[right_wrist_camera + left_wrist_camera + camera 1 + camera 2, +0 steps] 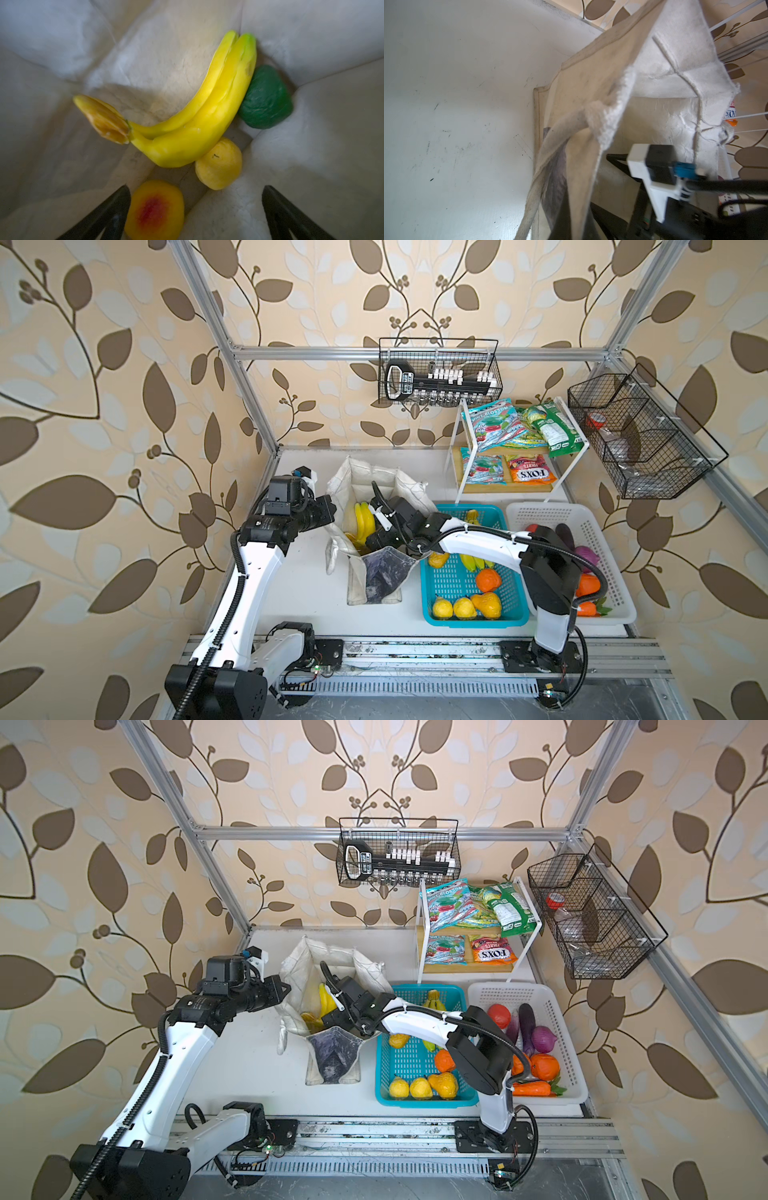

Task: Place the food into the grocery bag and tie it
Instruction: 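Carry the yellow pepper with the right gripper into the tote bag, then open the right gripper to drop the pepper and lift out of the bag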

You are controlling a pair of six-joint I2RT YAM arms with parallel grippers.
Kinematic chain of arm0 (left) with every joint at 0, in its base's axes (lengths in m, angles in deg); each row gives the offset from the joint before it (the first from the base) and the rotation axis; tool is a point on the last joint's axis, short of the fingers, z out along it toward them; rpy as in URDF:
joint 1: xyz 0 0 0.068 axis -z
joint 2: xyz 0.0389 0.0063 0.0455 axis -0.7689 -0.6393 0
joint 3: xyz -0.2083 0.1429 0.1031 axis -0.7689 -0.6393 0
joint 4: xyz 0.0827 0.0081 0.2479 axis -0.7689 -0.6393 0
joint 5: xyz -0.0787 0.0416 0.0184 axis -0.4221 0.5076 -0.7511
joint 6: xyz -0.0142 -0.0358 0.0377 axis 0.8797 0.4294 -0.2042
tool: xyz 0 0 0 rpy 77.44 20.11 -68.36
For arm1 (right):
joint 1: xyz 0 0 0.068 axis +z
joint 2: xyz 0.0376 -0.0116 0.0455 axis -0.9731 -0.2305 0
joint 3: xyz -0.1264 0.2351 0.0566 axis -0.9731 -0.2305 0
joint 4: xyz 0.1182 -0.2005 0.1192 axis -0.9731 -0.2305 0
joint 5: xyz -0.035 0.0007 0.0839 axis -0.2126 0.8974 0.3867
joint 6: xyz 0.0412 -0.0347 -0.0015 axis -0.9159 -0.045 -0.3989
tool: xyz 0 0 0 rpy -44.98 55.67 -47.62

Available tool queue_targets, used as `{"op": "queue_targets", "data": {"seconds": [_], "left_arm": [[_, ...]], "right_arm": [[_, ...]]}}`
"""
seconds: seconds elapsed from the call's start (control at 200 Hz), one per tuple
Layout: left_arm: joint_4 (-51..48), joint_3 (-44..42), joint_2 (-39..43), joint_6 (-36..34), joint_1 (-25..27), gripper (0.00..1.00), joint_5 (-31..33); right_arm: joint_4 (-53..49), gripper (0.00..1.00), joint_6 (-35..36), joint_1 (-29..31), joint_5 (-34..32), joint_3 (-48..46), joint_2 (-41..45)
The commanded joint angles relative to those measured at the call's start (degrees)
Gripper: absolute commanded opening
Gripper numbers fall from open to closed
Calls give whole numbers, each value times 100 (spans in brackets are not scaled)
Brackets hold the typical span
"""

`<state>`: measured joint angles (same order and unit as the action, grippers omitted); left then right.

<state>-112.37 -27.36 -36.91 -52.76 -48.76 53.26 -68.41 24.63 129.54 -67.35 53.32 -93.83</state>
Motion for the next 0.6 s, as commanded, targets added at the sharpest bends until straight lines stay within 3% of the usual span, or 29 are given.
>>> {"op": "queue_targets", "data": {"seconds": [0.0,0.245,0.455,0.595], "left_arm": [[208,44,42,-139,10,0,108],[131,82,-22,-222,9,0,112],[77,114,-31,-271,13,0,-34],[112,85,-4,-253,24,0,6]], "right_arm": [[8,100,279,32,-233,-5,849],[-34,97,456,-312,-254,-333,2621],[294,100,77,-1520,540,-1160,4434],[-240,100,224,-2323,827,-1029,4935]]}}
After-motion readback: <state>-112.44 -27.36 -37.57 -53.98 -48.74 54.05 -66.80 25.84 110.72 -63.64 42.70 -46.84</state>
